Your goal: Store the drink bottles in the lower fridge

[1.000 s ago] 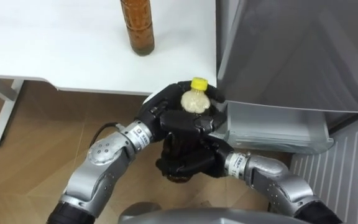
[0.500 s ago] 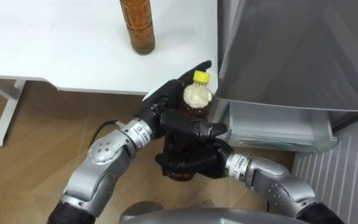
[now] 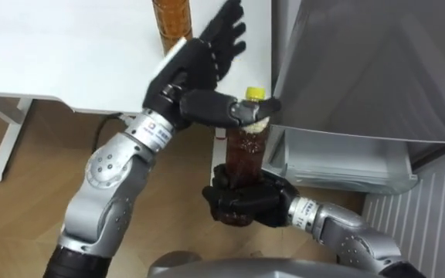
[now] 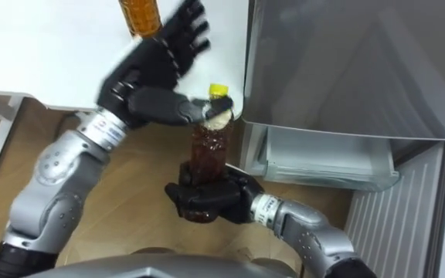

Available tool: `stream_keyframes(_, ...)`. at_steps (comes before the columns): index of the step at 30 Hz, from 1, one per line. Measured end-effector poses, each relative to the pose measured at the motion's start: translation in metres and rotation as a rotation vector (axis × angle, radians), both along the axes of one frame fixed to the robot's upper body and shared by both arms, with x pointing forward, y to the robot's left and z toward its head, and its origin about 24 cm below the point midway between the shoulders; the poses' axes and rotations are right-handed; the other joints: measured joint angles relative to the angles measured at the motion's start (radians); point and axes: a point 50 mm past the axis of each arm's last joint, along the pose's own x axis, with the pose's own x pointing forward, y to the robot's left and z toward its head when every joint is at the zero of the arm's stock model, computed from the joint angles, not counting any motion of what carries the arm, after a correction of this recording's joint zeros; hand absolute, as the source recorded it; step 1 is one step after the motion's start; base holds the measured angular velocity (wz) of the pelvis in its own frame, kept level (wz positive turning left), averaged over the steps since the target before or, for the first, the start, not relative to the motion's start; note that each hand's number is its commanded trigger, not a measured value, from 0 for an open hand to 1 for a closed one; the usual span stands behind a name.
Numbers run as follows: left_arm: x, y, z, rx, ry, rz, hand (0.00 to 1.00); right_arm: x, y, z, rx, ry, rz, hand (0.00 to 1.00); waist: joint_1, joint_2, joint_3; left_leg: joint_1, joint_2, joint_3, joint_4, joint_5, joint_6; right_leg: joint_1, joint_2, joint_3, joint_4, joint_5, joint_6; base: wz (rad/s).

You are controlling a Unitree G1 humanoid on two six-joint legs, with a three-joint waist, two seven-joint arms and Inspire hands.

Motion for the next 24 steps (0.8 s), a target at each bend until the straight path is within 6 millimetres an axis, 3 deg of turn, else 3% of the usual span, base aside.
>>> stream_keyframes(5, 0.001, 0.037, 0.015, -0.028, -0.077, 0.234, 0.0, -0.01, -0.016, -0.005, -0.026, 0.028, -0.067, 1.0, 0.037, 0.012, -0.0014, 0.022, -0.002, -0.001, -0.01, 0.0, 0.0, 0.026, 0.001, -0.001, -0.017, 0.0, 0.0, 0.0)
stream_keyframes(15, -0.012, 0.099, 0.034, -0.043, -0.173, 0.682, 0.0, -0.02, -0.035, -0.011, -0.06, 0.057, -0.165, 1.0, 0.1, 0.032, 0.0034, 0.036, -0.002, -0.005, -0.014, 0.001, 0.0, 0.04, 0.002, -0.002, -0.026, 0.0, 0.0, 0.01)
stream_keyframes(22, -0.026, 0.133, 0.023, -0.06, -0.137, 0.956, 0.0, -0.027, -0.047, -0.014, -0.09, 0.076, -0.256, 1.0, 0.114, 0.033, 0.0009, 0.058, -0.003, -0.006, -0.029, 0.001, 0.0, 0.059, 0.003, -0.004, -0.034, -0.003, 0.004, -0.01)
stream_keyframes(24, -0.035, 0.147, 0.006, -0.069, -0.069, 1.067, 0.0, -0.03, -0.052, -0.016, -0.114, 0.09, -0.293, 1.0, 0.114, 0.037, -0.0017, 0.06, -0.005, -0.004, -0.029, 0.001, 0.0, 0.061, 0.002, -0.005, -0.035, -0.003, 0.004, 0.0)
